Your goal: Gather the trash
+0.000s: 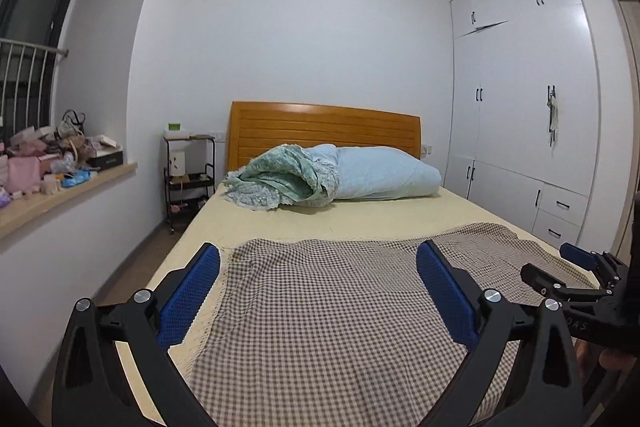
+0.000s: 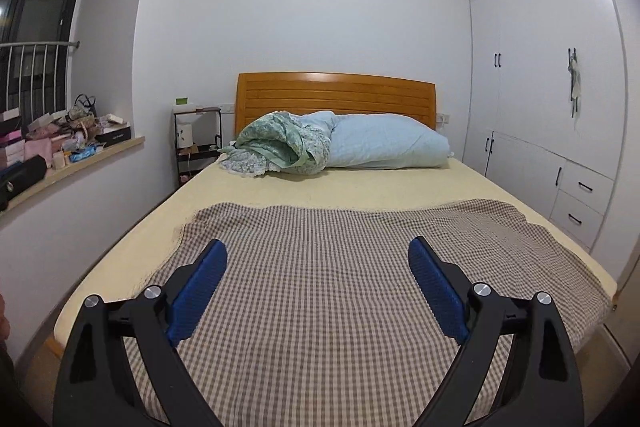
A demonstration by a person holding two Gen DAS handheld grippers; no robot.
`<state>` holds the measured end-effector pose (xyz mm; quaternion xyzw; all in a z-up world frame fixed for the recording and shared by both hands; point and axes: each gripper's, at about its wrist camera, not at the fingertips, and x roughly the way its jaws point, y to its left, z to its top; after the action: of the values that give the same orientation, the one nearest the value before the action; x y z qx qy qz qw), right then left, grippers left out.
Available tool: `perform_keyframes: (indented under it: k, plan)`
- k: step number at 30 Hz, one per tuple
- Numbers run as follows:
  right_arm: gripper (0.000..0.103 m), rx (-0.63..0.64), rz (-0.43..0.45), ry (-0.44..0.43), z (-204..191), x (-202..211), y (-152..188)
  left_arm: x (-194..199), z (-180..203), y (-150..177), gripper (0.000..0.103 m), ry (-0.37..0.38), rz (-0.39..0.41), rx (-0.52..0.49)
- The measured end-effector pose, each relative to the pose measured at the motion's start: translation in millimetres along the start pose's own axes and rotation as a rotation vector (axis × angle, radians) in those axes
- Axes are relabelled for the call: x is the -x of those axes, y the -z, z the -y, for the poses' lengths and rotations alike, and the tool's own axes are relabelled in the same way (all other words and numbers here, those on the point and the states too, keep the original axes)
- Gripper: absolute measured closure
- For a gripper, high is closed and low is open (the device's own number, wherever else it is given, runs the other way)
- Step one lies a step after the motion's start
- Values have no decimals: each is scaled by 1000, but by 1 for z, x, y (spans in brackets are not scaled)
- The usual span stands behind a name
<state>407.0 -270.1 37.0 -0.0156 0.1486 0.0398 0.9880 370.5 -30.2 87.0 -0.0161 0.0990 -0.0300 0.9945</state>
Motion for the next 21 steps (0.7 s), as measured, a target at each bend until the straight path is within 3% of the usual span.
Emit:
perform_keyframes:
  k: [4,21]
  plan:
    - [15,13,2,-1,-8,24,16,42,3,9,8,-32,28,0]
    - [15,-41,-7,6,-37,136,71,202,6,61,8,-13,39,-29]
